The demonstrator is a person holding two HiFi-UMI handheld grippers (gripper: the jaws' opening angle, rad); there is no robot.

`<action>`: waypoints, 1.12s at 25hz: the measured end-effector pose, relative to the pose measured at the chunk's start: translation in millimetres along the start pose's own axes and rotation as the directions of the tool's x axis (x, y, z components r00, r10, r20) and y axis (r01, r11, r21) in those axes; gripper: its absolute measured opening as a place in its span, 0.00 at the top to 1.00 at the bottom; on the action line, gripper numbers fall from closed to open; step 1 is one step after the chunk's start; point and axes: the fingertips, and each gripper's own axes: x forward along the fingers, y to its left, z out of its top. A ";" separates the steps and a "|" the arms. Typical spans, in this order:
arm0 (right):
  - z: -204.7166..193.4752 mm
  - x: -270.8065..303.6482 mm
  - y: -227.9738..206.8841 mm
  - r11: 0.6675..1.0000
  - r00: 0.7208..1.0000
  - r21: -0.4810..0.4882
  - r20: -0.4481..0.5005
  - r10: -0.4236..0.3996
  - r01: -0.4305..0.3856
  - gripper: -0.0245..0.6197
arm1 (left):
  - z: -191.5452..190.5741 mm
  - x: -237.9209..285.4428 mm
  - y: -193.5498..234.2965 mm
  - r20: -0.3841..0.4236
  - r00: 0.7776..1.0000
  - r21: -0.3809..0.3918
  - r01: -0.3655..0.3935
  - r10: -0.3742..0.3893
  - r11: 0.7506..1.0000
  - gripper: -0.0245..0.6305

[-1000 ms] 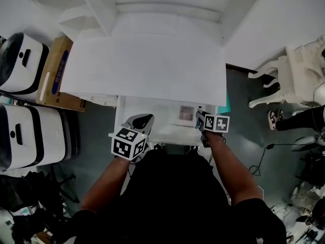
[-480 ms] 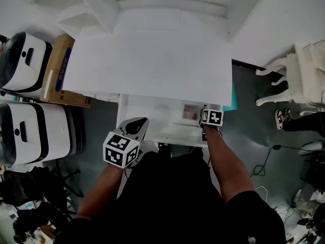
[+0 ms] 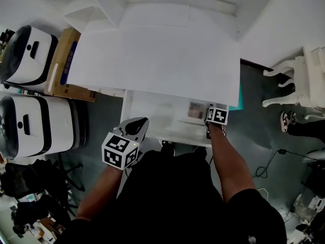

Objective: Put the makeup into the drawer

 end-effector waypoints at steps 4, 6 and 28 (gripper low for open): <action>-1.5 2.1 4.7 0.999 0.999 0.008 -0.024 0.031 -0.031 0.76 | -1.1 -1.0 0.8 0.000 1.000 0.006 0.007 -0.007 1.000 0.95; -1.1 0.3 6.0 0.999 0.999 0.012 -0.027 0.042 -0.041 0.76 | -0.6 -1.3 0.7 0.004 1.000 0.010 0.014 -0.014 1.000 0.95; 26.5 -139.9 51.6 0.967 0.944 0.132 0.281 0.175 -0.218 0.83 | 18.4 13.9 -3.1 0.077 0.977 0.071 0.194 -0.199 0.979 0.95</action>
